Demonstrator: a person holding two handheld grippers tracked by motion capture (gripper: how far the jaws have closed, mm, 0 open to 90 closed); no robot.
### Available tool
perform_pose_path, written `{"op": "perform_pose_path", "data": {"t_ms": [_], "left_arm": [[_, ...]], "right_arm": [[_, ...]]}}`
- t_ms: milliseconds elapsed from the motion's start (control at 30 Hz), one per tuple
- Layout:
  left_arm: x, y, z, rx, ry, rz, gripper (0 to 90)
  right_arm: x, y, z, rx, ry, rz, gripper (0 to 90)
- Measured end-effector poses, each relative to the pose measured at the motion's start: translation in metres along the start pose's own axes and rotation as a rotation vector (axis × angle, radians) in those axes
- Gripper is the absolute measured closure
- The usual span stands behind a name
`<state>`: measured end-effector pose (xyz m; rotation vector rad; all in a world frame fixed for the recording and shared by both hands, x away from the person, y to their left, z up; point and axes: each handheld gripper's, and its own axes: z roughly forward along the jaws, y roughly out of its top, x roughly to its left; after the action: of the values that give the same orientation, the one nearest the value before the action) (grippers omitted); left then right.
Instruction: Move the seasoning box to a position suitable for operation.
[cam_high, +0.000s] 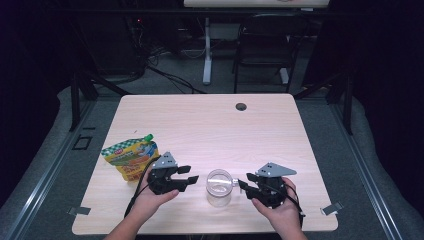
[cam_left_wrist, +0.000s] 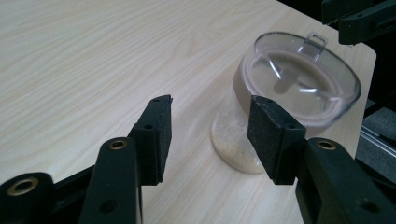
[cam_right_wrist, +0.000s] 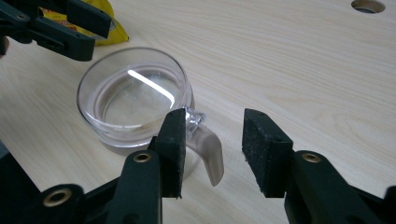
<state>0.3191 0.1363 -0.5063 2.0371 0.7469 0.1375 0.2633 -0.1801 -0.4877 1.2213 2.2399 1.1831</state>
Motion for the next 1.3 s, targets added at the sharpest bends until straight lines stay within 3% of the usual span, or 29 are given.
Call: {"op": "perform_pose_path", "data": {"t_ms": [100, 200, 267, 400, 600, 767, 1300], "left_arm": [[0.002, 0.004, 0.002, -0.017, -0.003, -0.005, 50.2], [0.004, 0.007, 0.005, 0.001, -0.033, -0.007, 49.7], [0.002, 0.005, 0.006, 0.003, -0.019, 0.0, 50.4], [-0.001, 0.001, 0.004, 0.001, -0.034, -0.008, 55.5], [-0.004, -0.008, 0.009, 0.003, -0.044, 0.018, 67.2], [-0.01, -0.012, 0.011, 0.009, -0.047, 0.038, 71.1], [-0.019, -0.016, 0.015, 0.033, -0.072, 0.075, 86.5]], "right_arm": [[0.0, 0.006, -0.002, -0.01, -0.004, 0.018, 65.0], [0.001, 0.011, -0.002, -0.021, -0.009, 0.035, 66.9], [0.001, 0.012, -0.001, -0.036, -0.013, 0.046, 68.1], [0.003, 0.01, 0.003, -0.063, -0.015, 0.06, 70.9], [0.005, -0.002, 0.011, -0.089, -0.016, 0.082, 73.2], [0.006, -0.005, 0.012, -0.113, -0.018, 0.085, 76.4], [0.005, -0.008, 0.011, -0.11, -0.01, 0.078, 81.6]]}}
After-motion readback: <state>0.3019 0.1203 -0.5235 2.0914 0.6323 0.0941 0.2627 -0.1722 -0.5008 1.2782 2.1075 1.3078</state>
